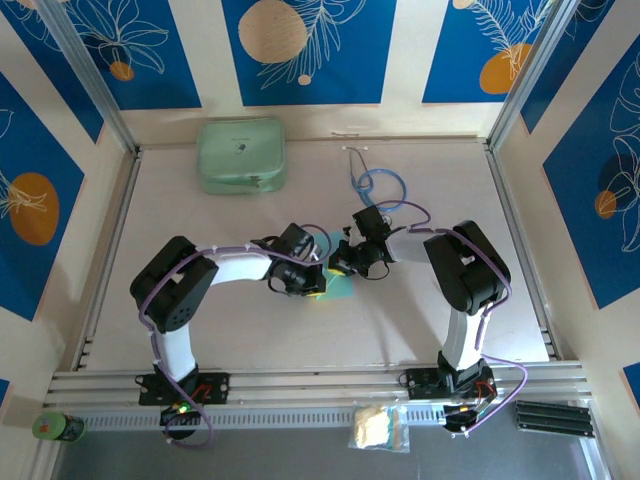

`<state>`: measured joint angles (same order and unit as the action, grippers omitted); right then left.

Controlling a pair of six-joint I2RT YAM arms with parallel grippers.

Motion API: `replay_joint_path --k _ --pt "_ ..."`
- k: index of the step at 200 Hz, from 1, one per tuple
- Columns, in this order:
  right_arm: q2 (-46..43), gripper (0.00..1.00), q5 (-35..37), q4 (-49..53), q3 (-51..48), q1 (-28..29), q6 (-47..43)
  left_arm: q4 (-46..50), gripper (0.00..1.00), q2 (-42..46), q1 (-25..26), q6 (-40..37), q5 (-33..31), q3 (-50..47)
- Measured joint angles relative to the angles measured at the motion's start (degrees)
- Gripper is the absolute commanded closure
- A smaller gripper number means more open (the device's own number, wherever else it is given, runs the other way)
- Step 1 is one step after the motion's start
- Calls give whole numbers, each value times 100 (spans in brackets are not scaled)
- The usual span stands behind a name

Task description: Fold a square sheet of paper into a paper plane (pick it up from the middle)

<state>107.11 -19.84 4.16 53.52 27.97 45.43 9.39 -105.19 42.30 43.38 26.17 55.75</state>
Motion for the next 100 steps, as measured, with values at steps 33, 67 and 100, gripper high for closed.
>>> replay_joint_path --k 33,67,100 --pt "2 100 -11 7 0 0 -2 -122 94 240 48 2 -142 -310" --pt "4 100 -20 4 0 0 -2 46 96 586 101 22 -280 -608" --pt "4 100 -20 0 0 0 0 197 96 1027 144 168 -466 -774"
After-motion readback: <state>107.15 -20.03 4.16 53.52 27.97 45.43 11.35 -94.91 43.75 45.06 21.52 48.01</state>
